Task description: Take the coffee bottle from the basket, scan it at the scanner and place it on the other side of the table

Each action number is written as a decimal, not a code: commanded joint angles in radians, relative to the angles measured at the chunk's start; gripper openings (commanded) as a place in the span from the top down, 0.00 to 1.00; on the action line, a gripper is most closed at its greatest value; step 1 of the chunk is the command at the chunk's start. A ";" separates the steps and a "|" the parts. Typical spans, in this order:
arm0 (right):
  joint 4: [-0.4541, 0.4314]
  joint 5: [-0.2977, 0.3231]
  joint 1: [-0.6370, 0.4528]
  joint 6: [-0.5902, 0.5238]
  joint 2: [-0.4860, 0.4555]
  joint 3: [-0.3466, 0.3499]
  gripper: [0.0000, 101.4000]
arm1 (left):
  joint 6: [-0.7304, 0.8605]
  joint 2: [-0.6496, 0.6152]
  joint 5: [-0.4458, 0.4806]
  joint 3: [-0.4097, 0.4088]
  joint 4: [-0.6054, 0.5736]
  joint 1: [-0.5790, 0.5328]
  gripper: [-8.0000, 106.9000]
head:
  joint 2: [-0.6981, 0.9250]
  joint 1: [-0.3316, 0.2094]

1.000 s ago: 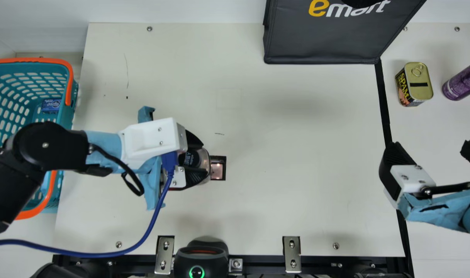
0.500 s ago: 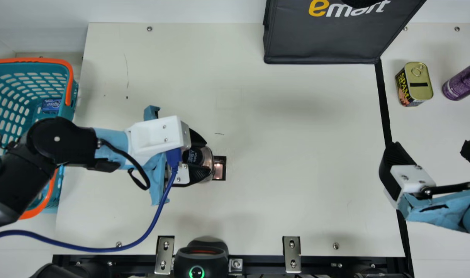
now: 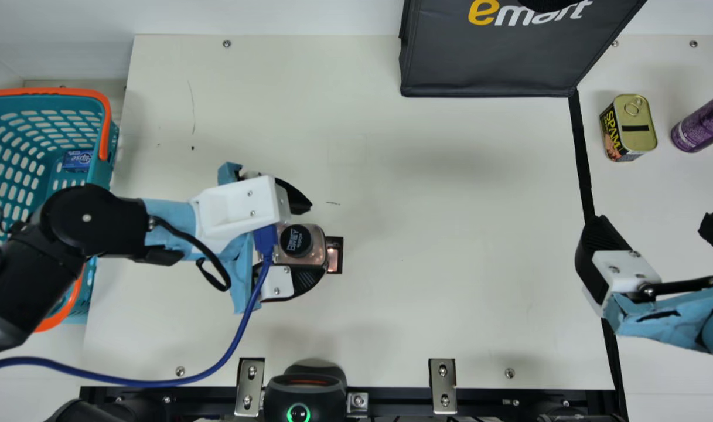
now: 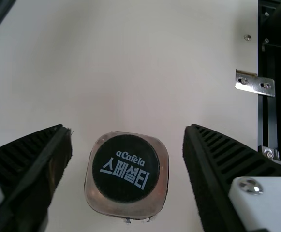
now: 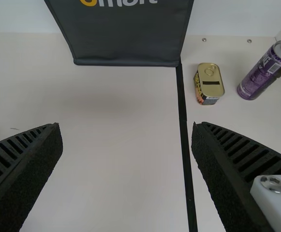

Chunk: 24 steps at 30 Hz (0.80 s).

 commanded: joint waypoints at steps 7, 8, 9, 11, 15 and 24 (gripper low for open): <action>0.000 -0.001 0.000 0.000 0.000 0.000 0.06 | -0.265 -0.095 -0.027 -0.031 0.052 0.003 0.15 | 0.002 -0.029; 0.000 -0.001 0.000 0.000 0.000 0.000 0.06 | -0.305 -0.110 -0.035 -0.035 0.068 0.003 0.15 | 0.002 -0.029; 0.000 -0.001 0.000 0.000 0.000 0.000 0.06 | -0.346 -0.126 -0.044 -0.038 0.087 0.003 0.15 | 0.002 -0.029; 0.000 -0.001 0.000 0.000 0.000 0.000 0.06 | -0.425 -0.155 -0.061 -0.046 0.125 0.003 0.15 | 0.002 -0.029; 0.000 -0.001 0.000 0.000 0.000 0.000 0.06 | -0.590 -0.208 -0.080 -0.066 0.209 0.004 0.15 | 0.002 -0.029; 0.000 -0.001 0.000 0.000 0.000 0.000 0.06 | -0.989 -0.297 -0.075 -0.122 0.482 -0.023 0.15 | 0.002 -0.029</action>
